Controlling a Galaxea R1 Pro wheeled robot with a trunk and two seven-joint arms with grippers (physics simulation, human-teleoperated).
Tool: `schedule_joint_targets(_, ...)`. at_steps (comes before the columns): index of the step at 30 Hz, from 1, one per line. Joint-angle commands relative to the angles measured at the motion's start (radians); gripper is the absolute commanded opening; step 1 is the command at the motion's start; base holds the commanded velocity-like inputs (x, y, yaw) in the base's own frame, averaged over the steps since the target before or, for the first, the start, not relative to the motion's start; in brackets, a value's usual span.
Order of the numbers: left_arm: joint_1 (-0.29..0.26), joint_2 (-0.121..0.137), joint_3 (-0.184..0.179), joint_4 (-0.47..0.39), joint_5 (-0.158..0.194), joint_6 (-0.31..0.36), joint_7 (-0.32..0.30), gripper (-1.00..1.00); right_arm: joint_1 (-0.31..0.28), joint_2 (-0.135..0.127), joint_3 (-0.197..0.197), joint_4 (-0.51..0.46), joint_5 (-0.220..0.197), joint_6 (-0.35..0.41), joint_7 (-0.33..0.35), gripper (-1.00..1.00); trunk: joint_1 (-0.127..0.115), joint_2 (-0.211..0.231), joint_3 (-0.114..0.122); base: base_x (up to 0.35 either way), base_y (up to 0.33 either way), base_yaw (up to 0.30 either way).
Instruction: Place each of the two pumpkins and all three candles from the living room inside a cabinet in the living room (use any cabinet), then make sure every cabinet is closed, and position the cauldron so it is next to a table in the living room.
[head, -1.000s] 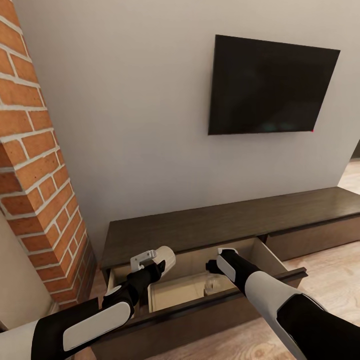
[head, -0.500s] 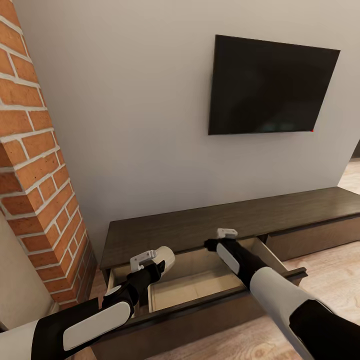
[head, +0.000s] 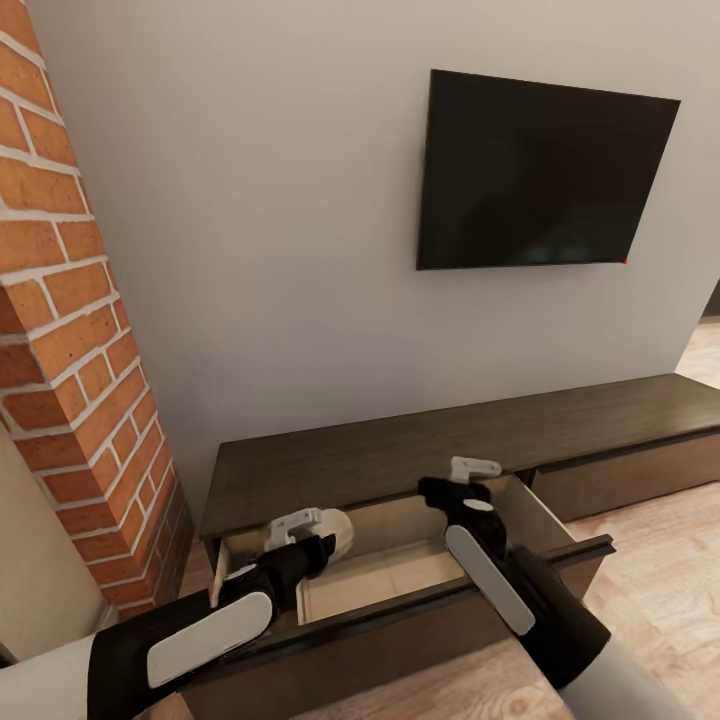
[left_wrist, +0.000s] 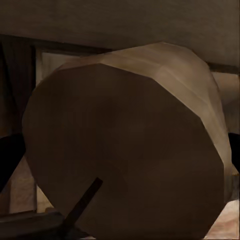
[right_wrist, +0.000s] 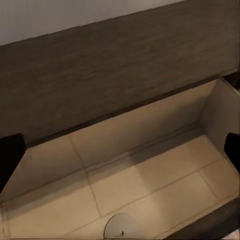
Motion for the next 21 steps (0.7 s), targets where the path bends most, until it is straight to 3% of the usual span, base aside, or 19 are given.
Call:
schedule_joint_targets(1,-0.002,-0.007,0.022,0.005,0.010,0.026,0.002,-1.00,0.011,-0.014,0.002,-0.049,-0.035,0.016,-0.030,1.00,0.000,0.000,-0.001,0.000,0.000,0.000)
schedule_joint_targets(3,-0.002,-0.016,0.067,0.011,0.017,0.084,0.003,-1.00,0.023,-0.039,0.003,-0.109,-0.097,0.027,-0.074,1.00,0.000,0.000,-0.001,0.000,0.000,0.000)
schedule_joint_targets(5,-0.002,-0.046,0.168,0.044,0.022,0.194,0.003,-1.00,0.033,-0.080,0.006,-0.180,-0.199,0.038,-0.130,1.00,0.000,0.000,-0.001,0.000,0.000,0.000)
schedule_joint_targets(6,-0.002,-0.062,0.211,0.055,0.023,0.233,0.002,-1.00,0.034,-0.086,0.008,-0.190,-0.215,0.039,-0.137,1.00,0.000,0.000,-0.001,0.000,0.000,0.000)
schedule_joint_targets(12,-0.002,-0.127,0.305,0.107,0.022,0.435,0.003,-1.00,0.035,-0.092,0.011,-0.200,-0.230,0.042,-0.146,1.00,0.000,0.000,-0.001,0.000,0.000,0.000)
schedule_joint_targets(14,-0.002,-0.166,0.360,0.145,0.022,0.494,0.005,-1.00,0.035,-0.092,0.012,-0.201,-0.231,0.043,-0.147,1.00,0.000,0.000,-0.001,0.000,0.000,0.000)
schedule_joint_targets(15,-0.002,-0.177,0.371,0.158,0.021,0.514,0.007,-1.00,0.035,-0.093,0.012,-0.202,-0.231,0.044,-0.147,1.00,0.000,0.000,-0.001,0.000,0.000,0.000)
schedule_joint_targets(17,-0.002,-0.223,0.406,0.209,0.016,0.602,0.023,-1.00,0.035,-0.093,0.011,-0.202,-0.231,0.045,-0.147,1.00,0.000,0.000,-0.001,0.000,0.000,0.000)
schedule_joint_targets(21,-0.003,-0.304,0.439,0.299,0.008,0.709,0.057,-1.00,0.035,-0.094,0.008,-0.203,-0.231,0.045,-0.147,1.00,0.000,0.000,-0.001,0.000,0.000,0.000)
